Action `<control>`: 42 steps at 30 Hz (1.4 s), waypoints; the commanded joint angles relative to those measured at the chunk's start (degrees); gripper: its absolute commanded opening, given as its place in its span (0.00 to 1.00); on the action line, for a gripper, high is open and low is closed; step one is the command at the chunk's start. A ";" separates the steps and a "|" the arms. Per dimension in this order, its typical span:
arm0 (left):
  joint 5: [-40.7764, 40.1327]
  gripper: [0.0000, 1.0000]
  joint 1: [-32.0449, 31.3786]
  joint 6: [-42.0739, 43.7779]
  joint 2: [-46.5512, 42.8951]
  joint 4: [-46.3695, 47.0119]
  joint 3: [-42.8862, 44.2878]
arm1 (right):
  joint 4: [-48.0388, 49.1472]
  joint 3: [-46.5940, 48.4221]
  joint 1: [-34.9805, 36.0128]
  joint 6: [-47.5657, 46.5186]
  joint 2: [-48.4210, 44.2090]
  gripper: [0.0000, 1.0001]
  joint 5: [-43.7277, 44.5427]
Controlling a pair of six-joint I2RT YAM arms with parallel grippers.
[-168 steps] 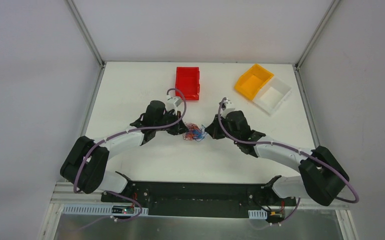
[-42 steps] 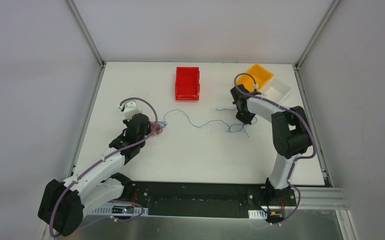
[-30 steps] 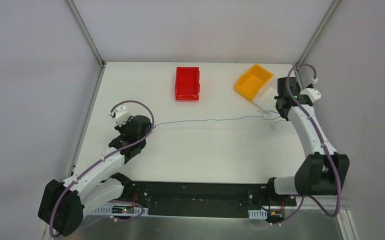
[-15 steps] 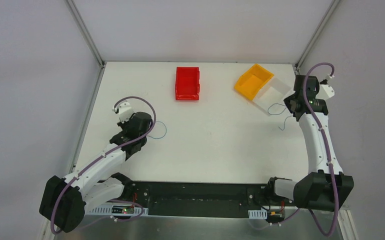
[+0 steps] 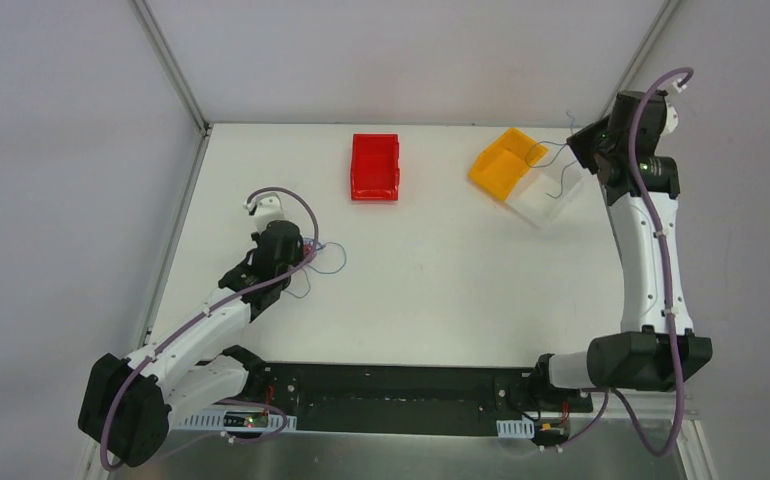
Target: Untangle the cables
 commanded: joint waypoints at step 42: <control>6.45 0.00 0.39 3.34 0.22 5.77 -0.50 | -5.98 9.39 -2.62 -0.27 3.33 0.00 -5.15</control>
